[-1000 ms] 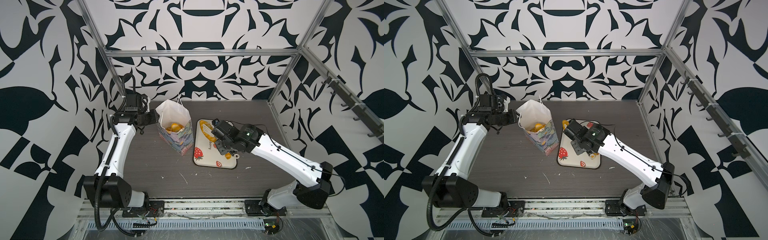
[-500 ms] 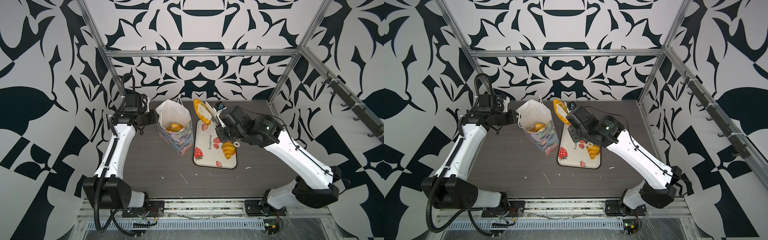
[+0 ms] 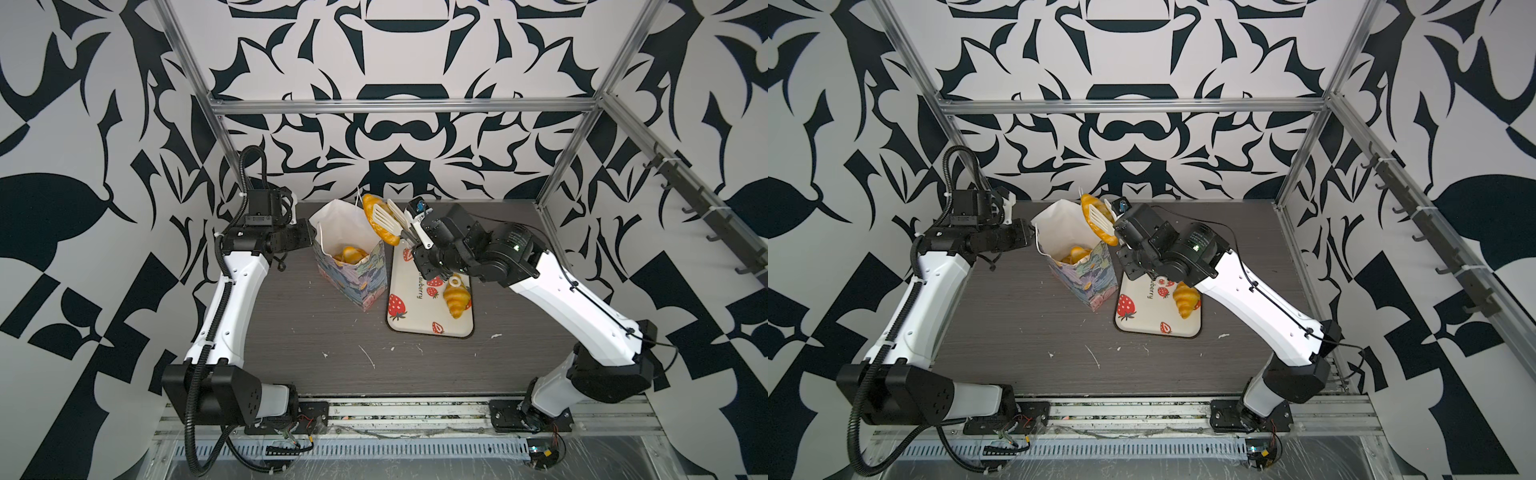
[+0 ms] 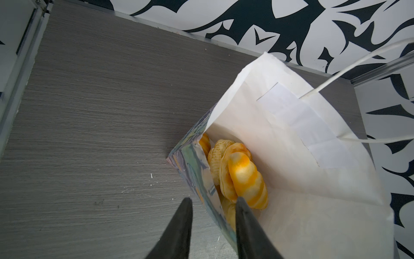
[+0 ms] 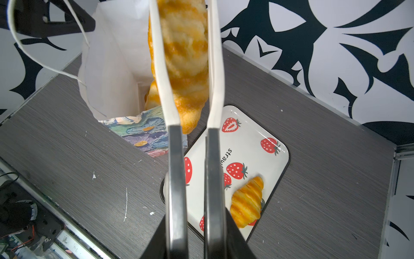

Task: Pack bread into a paper bag
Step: Place the bread in the paper bag.

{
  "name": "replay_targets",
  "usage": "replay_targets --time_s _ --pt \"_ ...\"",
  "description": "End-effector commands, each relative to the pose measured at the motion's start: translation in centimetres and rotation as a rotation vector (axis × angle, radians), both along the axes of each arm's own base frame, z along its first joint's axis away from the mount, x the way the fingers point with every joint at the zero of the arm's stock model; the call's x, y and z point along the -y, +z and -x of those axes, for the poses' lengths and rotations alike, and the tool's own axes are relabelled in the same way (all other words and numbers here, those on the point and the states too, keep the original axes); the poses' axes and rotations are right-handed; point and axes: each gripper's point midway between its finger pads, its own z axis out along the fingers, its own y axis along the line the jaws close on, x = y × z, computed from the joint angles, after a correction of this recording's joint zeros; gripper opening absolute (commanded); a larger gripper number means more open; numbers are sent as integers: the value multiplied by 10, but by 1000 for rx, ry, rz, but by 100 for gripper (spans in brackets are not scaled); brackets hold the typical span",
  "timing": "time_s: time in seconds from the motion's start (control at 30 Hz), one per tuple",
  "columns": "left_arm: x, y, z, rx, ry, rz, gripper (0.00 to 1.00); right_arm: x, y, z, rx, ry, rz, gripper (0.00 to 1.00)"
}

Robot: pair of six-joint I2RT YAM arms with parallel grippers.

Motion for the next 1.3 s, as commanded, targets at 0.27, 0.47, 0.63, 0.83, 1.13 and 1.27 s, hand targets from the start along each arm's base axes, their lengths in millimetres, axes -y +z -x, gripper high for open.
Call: replay_targets --time_s 0.27,0.47,0.63,0.83,1.13,1.27 --pt "-2 1 11 -2 2 -12 30 -38 33 2 77 78 -95 32" --pt "-2 1 11 -2 1 -15 26 -51 34 -1 79 99 -99 32" --pt "-2 -1 11 -4 -1 -16 25 -59 33 -5 82 106 -97 32" --pt "-2 -2 11 -6 -2 -16 23 -66 21 -9 72 112 -71 32" --pt "-2 -2 11 -4 -3 -14 23 -73 7 -12 52 119 -49 32" --pt "-2 -2 11 -7 -5 -14 22 -73 1 -12 43 120 -39 32"
